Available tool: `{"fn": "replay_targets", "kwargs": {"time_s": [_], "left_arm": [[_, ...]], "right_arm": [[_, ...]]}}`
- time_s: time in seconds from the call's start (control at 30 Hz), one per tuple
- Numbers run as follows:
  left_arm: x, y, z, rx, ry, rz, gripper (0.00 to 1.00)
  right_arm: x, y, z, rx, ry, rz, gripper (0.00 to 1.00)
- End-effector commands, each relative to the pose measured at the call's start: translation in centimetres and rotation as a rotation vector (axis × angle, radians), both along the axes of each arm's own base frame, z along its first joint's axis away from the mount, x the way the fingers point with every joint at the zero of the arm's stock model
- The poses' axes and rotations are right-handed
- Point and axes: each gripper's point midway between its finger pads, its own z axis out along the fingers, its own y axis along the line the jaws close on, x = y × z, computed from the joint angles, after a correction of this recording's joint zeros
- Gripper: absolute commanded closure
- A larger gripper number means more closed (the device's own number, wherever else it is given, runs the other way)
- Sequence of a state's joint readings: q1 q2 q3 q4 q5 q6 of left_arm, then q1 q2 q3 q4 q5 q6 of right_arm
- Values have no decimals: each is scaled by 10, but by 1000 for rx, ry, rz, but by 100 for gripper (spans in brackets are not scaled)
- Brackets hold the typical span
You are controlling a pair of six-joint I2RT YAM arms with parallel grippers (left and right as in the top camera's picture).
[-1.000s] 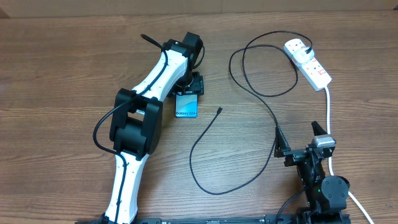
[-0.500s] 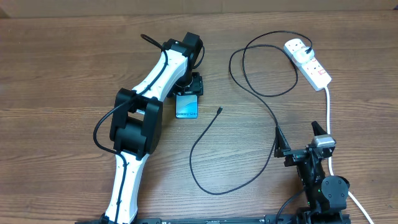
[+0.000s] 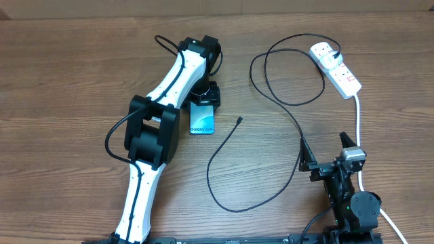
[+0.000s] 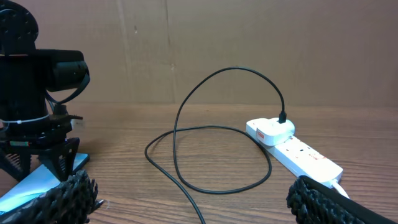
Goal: Plug charger to phone and switch on socket
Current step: 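Close the left gripper on the phone and lift it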
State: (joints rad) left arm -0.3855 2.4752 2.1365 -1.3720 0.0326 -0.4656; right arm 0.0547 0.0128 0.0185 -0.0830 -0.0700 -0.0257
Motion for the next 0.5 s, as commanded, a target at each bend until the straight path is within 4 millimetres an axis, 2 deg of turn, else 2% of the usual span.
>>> {"fn": "replay_targets", "kwargs": {"time_s": [0.0, 0.27, 0.4, 0.47], "left_arm": [[6, -12, 16, -58, -7, 10, 27], [-17, -51, 51, -322, 126, 22, 25], [-30, -80, 77, -597, 238, 47, 24], [-31, -91, 93, -733, 271, 62, 25]], "right_arm": [[0, -1, -2, -2, -3, -8, 0], [0, -1, -2, -2, -3, -8, 0], [0, -1, -2, -2, -3, -8, 0], [0, -1, -2, -2, -3, -8, 0]]}}
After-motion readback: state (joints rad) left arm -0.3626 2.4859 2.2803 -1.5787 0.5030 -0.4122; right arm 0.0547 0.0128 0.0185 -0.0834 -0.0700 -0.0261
